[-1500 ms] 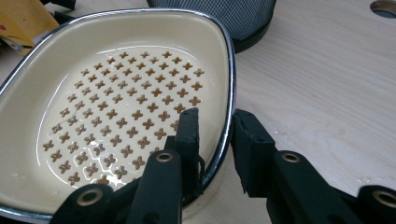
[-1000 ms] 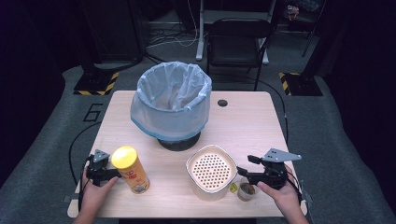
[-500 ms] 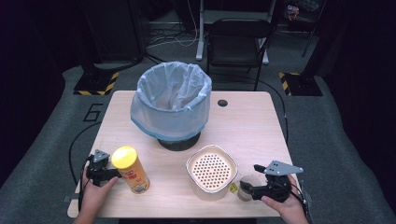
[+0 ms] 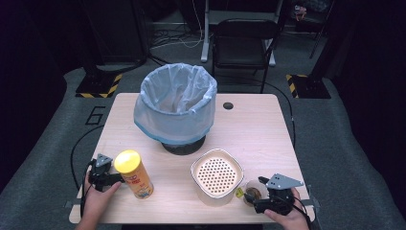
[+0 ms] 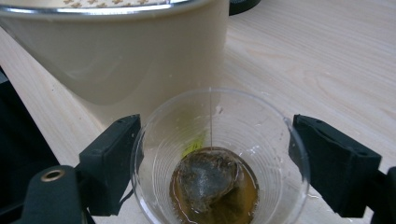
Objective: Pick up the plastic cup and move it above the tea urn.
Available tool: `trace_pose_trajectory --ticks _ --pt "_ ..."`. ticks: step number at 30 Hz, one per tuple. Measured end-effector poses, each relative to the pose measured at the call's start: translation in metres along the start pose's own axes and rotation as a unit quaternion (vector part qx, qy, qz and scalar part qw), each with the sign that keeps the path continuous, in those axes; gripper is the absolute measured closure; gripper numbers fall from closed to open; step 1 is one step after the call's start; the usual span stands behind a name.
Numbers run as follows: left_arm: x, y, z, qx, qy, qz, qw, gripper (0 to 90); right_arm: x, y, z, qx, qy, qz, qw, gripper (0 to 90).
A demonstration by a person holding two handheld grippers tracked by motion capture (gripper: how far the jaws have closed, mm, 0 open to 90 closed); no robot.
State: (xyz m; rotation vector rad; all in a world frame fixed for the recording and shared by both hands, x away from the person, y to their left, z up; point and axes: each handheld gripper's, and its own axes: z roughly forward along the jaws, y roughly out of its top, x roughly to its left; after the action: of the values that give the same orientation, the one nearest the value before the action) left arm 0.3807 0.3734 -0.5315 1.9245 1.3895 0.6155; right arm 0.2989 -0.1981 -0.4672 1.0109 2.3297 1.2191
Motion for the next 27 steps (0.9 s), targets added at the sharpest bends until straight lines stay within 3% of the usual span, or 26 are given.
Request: trace_pose_trajectory --ticks 10,18,27 --pt "0.0 0.0 0.0 0.0 0.0 0.0 1.0 12.6 0.001 -0.011 0.006 -0.004 0.004 -0.003 1.0 19.4" --pt "0.0 0.0 0.0 0.0 0.0 -0.001 1.0 12.6 0.001 -0.017 0.014 0.014 0.0 -0.018 0.9997 24.4" --pt "0.0 0.0 0.0 0.001 0.0 -0.001 1.0 12.7 0.001 -0.016 0.012 0.002 -0.005 -0.017 0.9998 28.7"
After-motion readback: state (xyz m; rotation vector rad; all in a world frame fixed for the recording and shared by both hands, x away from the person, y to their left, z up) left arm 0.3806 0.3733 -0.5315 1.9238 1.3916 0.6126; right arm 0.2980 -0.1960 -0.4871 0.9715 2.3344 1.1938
